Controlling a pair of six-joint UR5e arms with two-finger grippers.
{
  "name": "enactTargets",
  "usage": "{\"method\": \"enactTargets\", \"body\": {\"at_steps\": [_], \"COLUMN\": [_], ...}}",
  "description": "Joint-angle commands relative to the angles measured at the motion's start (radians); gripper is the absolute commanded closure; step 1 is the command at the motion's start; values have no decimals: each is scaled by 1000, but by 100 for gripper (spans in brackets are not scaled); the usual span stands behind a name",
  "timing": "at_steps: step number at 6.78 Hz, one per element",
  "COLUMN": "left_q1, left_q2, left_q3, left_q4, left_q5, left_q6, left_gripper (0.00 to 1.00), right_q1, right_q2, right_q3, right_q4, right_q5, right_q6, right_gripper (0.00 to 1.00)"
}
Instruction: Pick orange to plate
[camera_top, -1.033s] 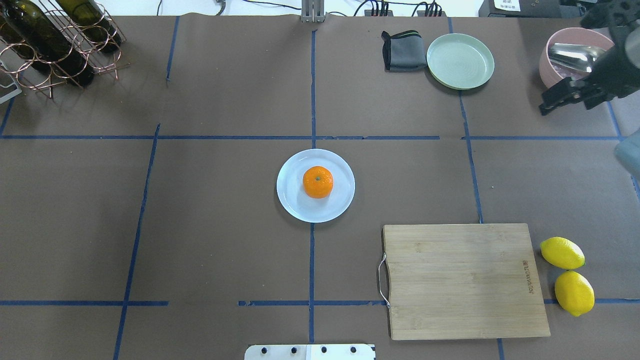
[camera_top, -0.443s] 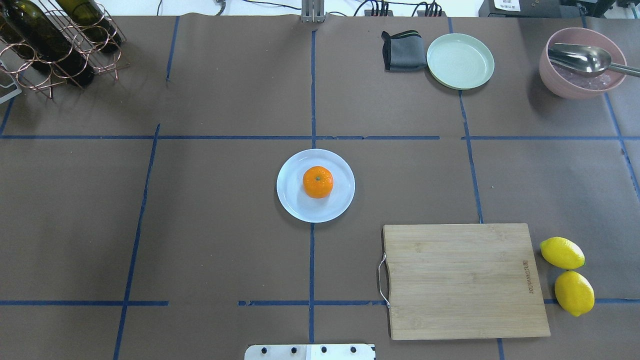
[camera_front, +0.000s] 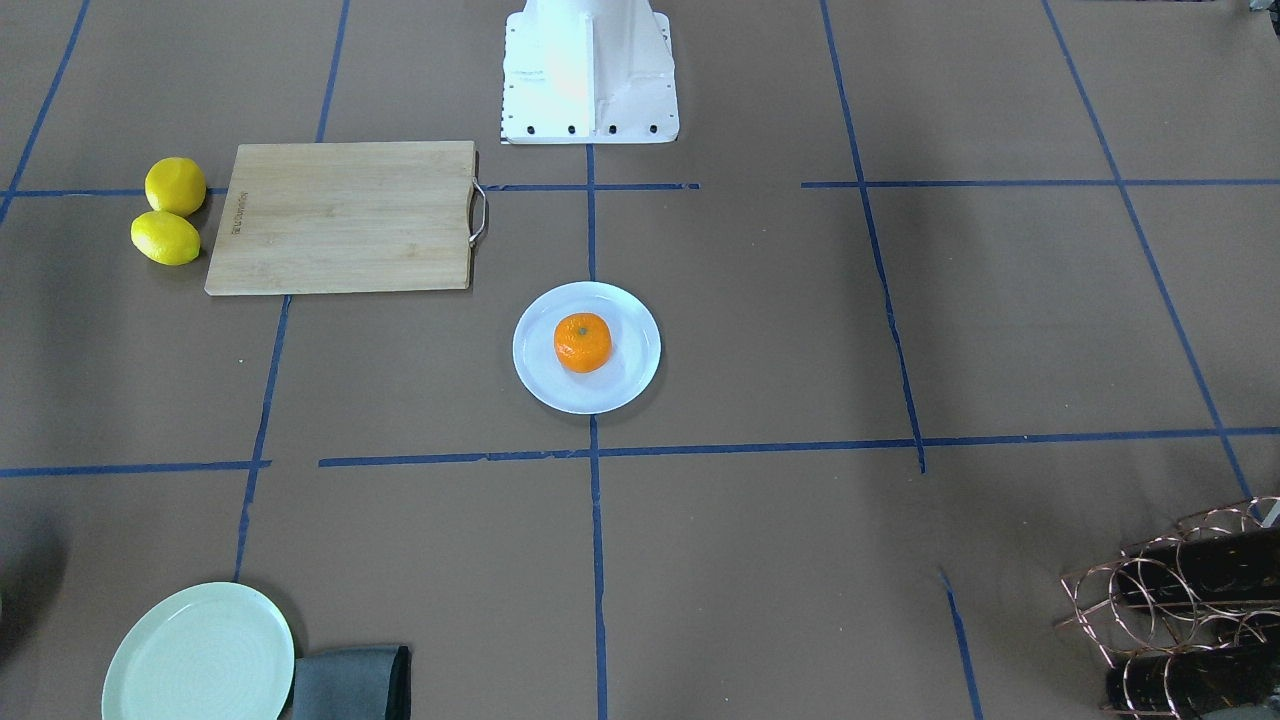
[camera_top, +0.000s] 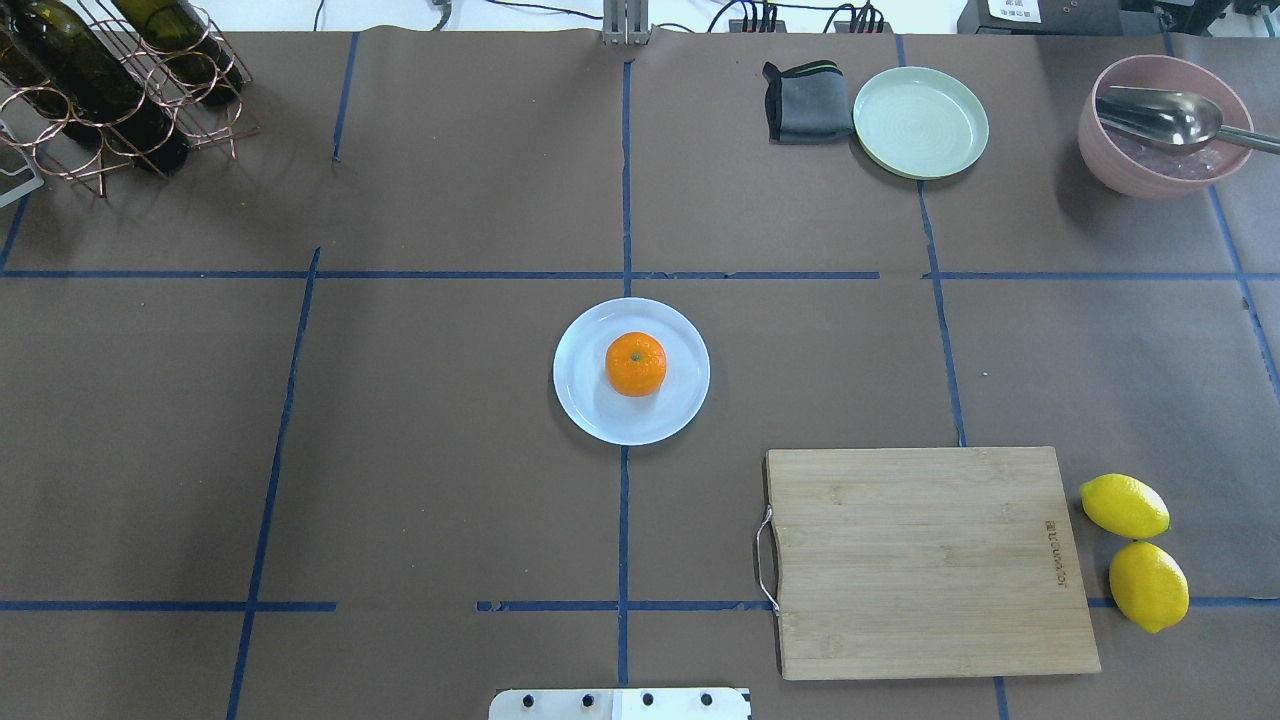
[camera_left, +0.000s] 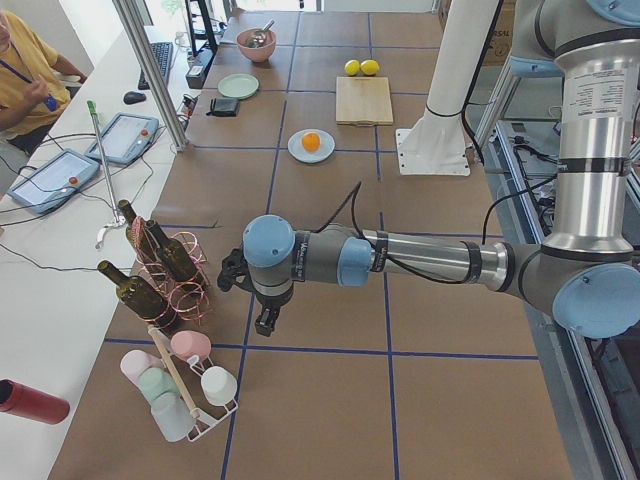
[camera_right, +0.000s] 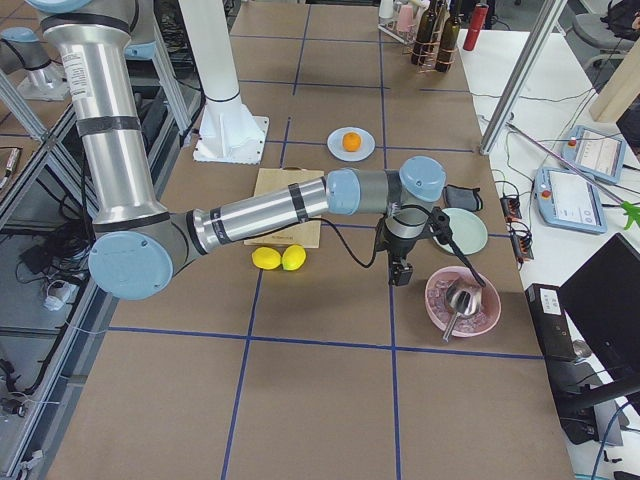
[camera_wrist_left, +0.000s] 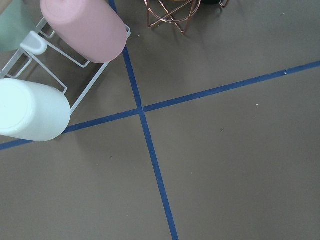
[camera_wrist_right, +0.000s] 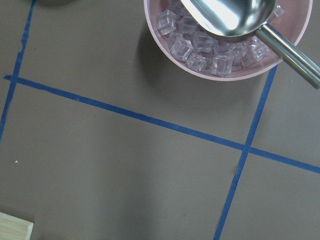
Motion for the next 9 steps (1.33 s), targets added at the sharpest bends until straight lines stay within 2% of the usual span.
{"method": "enactTargets", "body": {"at_steps": [1, 4, 9], "left_q1": [1, 5, 5], "left_q2": [44, 25, 12], "left_q3": [-2, 50, -26], "left_q4": [-2, -7, 27], "left_q5": [-1, 5, 10], "left_q6": [6, 3, -11], "left_gripper": [0, 0, 0], "right_q1": [-10, -69, -58], "right_q2": [-6, 9, -34], "right_q3": [0, -10, -15], "right_q4": [9, 10, 10], "right_q5": [-2, 6, -8], "right_q6": [75, 93, 84], "right_gripper": [0, 0, 0]}}
